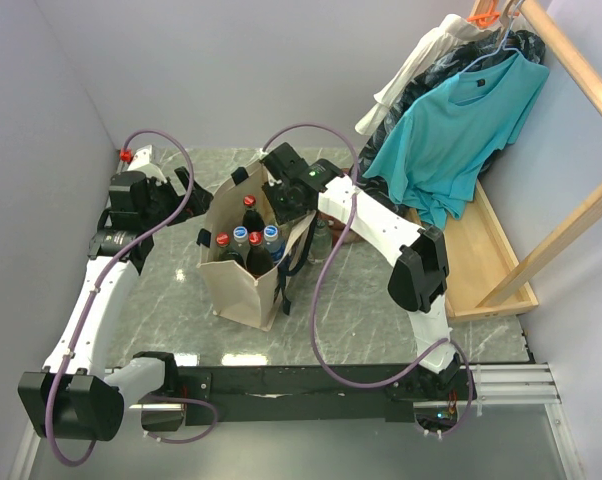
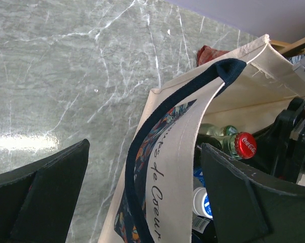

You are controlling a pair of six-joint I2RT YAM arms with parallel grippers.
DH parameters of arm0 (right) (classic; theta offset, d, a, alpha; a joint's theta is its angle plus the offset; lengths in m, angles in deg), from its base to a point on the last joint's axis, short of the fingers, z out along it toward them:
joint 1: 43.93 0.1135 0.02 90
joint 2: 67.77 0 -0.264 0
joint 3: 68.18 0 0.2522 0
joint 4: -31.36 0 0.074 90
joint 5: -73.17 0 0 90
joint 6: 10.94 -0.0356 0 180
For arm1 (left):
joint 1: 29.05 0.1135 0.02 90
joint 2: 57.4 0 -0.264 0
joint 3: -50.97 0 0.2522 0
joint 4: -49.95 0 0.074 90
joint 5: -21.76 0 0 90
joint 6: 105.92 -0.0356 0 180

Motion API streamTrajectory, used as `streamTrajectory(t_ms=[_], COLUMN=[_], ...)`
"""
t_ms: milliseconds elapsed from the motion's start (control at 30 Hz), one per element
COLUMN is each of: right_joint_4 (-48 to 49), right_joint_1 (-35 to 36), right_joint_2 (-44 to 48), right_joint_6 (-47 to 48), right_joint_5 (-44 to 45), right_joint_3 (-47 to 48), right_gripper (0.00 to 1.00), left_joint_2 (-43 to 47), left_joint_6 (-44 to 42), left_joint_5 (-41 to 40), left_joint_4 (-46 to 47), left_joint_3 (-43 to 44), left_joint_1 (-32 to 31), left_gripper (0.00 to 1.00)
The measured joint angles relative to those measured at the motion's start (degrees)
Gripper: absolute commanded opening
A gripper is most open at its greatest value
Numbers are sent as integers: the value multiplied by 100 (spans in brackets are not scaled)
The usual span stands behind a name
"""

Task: Take the beverage out of the canvas bag
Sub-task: Take out the drink from the canvas bag.

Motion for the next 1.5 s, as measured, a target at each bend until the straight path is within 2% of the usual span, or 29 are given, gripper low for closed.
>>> streamTrajectory(t_ms=[67, 367, 1033, 1300, 1467, 1500], right_joint_4=[-4, -2, 22, 37, 22, 22], right_joint_1=[0, 2, -4, -7, -26, -31], right_joint_2=[0, 0, -90, -129, -205, -229], right_joint_6=[9, 24, 33, 66, 81, 92], right_joint_5=[9, 120, 107, 103, 90, 90], right_joint_3=[50, 173, 223, 251, 313, 319], right_gripper=[50, 60, 58, 50, 50, 47], left_joint_2=[0, -61, -66, -66, -66, -66], left_joint_6=[0, 0, -22, -42, -42, -42], left_joint_5=[0, 2, -2, -2, -4, -4], left_joint_4=[0, 0, 0, -2, 0, 0], left_joint_3=[0, 0, 0, 0, 0, 0], left_joint_1=[0, 0, 0, 0, 0, 0], left_gripper=[96, 96, 96, 96, 96, 96])
